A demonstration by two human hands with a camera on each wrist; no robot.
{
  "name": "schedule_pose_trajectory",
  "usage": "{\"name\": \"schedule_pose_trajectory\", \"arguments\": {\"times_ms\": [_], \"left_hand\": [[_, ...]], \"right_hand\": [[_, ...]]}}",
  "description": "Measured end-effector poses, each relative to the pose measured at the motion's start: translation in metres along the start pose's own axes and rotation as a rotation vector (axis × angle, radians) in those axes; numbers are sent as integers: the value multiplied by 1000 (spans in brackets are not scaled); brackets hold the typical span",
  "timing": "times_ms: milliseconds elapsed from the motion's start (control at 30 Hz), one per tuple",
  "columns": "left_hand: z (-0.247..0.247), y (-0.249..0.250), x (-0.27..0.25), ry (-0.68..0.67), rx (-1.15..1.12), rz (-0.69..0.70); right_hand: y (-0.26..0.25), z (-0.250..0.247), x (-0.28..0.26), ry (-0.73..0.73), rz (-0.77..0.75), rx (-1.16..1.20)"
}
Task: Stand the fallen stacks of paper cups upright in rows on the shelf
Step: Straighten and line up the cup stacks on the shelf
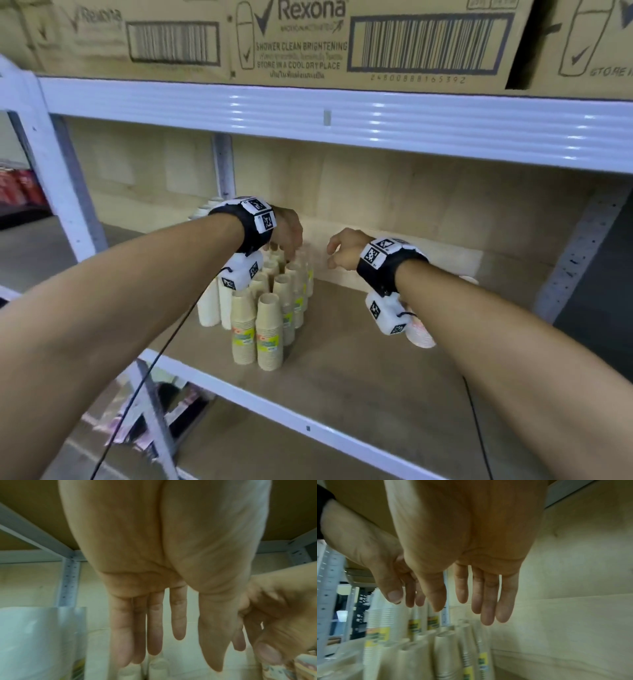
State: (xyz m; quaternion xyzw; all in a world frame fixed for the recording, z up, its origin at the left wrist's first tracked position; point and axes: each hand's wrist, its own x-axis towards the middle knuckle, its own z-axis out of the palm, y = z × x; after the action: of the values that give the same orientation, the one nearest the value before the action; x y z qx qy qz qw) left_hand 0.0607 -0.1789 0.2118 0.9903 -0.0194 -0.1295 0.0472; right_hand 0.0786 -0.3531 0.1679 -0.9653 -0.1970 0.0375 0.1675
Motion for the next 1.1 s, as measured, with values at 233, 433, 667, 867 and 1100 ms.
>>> {"name": "schedule_pose_trajectory", "arguments": {"times_ms": [233, 433, 667, 867, 1100], "left_hand": [[26, -49, -23, -127, -44, -102], [45, -62, -35, -172, -98, -112], [64, -67, -34, -202, -41, -90], [74, -69, -34, -178, -27, -81], [74, -69, -34, -165, -77, -71]], "right_hand": [[-68, 37, -1, -132, -124, 49], [-97, 62, -3, -220, -115, -72], [-107, 84, -1, -227, -97, -74], [-107, 84, -3, -225, -94, -41], [-112, 80, -9, -255, -76, -77]]}}
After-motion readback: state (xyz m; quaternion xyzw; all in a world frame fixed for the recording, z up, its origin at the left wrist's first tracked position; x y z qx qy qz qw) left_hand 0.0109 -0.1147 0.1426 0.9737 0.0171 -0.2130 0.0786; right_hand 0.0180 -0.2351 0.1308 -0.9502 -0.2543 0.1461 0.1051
